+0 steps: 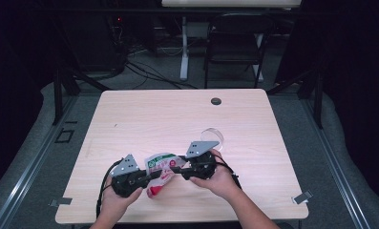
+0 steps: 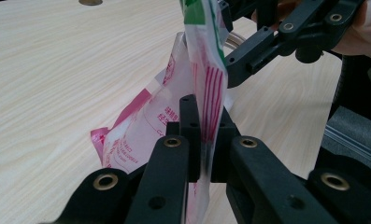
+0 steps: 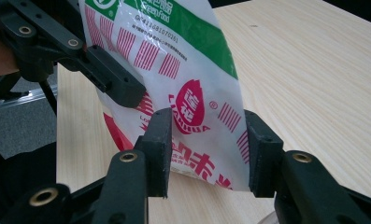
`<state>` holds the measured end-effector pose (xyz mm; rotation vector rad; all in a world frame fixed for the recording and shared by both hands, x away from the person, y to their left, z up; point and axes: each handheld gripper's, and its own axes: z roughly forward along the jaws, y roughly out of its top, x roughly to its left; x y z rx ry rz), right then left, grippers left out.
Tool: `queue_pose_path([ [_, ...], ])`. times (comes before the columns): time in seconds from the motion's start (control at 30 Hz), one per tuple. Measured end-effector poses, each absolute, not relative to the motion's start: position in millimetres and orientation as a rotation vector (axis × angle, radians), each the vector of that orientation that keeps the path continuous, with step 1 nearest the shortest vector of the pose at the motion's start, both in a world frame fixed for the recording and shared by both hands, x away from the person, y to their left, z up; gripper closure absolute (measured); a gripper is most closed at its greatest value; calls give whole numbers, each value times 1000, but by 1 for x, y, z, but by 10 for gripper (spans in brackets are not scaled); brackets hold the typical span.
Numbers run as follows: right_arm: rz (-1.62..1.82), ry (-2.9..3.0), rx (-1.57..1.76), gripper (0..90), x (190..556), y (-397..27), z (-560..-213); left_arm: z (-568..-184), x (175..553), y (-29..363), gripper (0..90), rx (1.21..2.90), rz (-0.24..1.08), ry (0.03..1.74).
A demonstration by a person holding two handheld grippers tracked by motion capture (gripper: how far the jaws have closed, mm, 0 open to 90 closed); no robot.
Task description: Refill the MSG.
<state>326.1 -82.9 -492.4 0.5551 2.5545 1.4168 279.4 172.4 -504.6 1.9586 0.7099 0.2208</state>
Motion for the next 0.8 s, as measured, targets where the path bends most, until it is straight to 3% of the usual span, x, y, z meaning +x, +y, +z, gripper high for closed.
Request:
queue_pose_path([
  [0.3, 1392, 2563, 538, 661, 328, -78, -495, -507, 278, 172, 859, 1951, 214, 725],
  [0.63, 1394, 2567, 522, 867, 327, -79, -493, -511, 276, 172, 851, 1964, 223, 746],
  [0.8, 1387, 2558, 523, 896, 325, -78, -492, -514, 276, 171, 841, 1979, 234, 748],
])
